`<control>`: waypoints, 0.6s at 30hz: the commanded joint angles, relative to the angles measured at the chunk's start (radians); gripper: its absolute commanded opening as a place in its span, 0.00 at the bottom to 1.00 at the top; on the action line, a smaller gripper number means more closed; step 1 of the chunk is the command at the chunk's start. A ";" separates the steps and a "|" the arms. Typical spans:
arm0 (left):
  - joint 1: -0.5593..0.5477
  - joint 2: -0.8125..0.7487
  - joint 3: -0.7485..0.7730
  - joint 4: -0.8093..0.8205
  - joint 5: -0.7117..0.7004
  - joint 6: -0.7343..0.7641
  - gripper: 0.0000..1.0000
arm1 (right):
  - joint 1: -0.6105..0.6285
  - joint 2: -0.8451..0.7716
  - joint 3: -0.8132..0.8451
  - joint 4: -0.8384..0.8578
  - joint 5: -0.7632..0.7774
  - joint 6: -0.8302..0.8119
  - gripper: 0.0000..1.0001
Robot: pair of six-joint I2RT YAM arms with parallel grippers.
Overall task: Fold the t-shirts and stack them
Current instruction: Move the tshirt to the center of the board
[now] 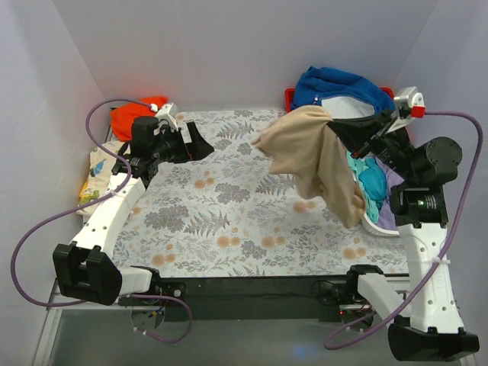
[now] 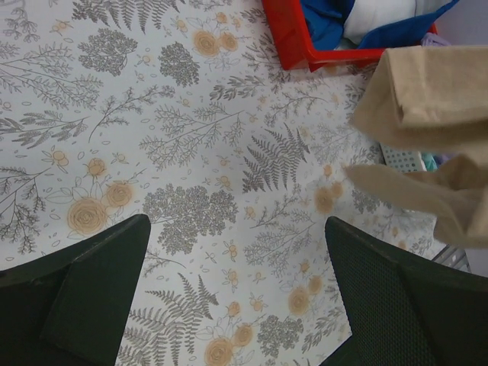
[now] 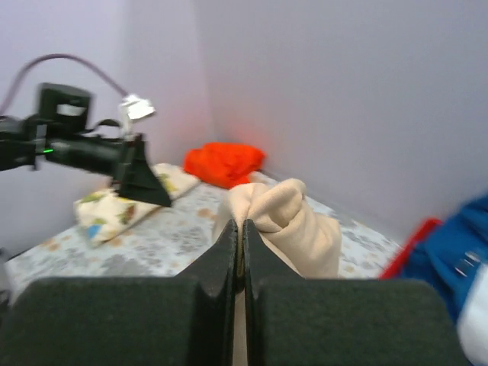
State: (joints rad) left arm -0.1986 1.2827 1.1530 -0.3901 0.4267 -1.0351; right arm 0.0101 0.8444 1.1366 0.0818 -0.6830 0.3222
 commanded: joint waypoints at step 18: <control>-0.001 -0.152 -0.024 -0.004 -0.215 -0.017 0.98 | 0.452 0.432 -0.034 0.115 -0.250 0.020 0.01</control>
State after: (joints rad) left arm -0.1986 1.1561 1.1374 -0.3851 0.1913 -1.0847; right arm 0.4660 1.2701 1.0912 0.2092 -1.0115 0.4202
